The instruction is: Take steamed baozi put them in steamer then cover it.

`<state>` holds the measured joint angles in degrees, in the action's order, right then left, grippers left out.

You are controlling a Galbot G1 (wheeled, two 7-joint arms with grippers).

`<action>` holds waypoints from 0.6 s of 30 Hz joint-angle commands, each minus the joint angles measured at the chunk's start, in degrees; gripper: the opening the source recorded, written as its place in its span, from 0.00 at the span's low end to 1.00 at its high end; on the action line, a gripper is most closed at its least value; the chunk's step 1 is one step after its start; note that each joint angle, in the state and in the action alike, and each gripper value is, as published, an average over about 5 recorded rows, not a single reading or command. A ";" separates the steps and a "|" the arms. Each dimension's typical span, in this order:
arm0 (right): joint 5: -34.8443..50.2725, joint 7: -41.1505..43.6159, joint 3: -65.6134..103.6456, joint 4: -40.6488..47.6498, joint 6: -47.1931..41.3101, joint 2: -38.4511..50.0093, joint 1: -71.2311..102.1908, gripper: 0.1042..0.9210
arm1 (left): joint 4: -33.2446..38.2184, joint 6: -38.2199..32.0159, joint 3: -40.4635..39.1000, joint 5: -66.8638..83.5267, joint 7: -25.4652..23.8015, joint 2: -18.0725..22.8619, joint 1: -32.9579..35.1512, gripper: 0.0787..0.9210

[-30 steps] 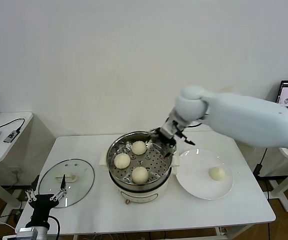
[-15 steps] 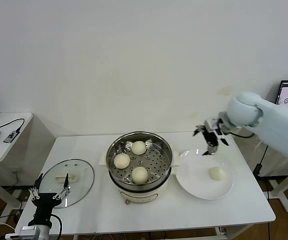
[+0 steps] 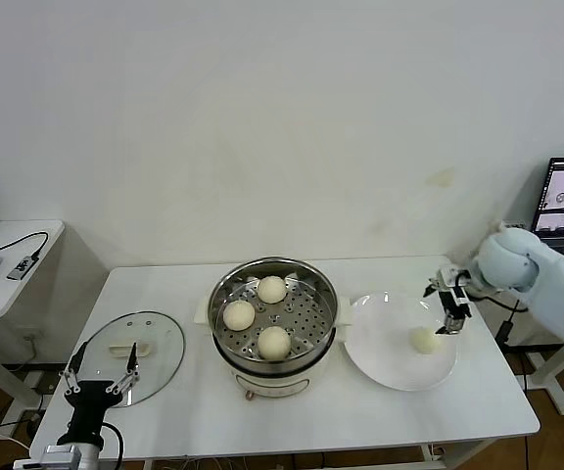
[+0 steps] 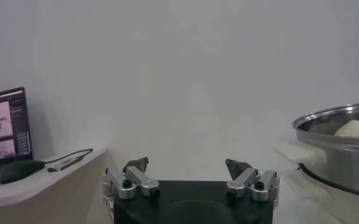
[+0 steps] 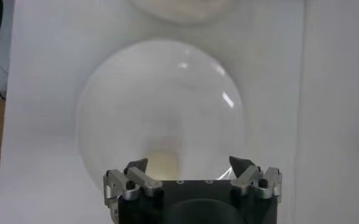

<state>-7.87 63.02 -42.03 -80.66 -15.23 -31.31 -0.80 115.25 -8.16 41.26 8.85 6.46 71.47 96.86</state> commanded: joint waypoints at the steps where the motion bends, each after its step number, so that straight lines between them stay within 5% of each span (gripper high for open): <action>1: -5.05 0.00 4.68 7.40 -0.57 -4.30 7.10 0.88 | -0.06 -0.02 0.67 0.05 0.03 -0.02 0.33 0.88; 18: -7.92 -0.55 3.93 10.87 -0.96 -8.35 7.97 0.87 | -0.25 0.02 0.80 0.02 0.07 0.06 0.27 0.88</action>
<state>-14.12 62.62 -38.87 -72.13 -16.02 -37.69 5.80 114.98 -8.17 41.99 8.90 6.52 71.56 97.13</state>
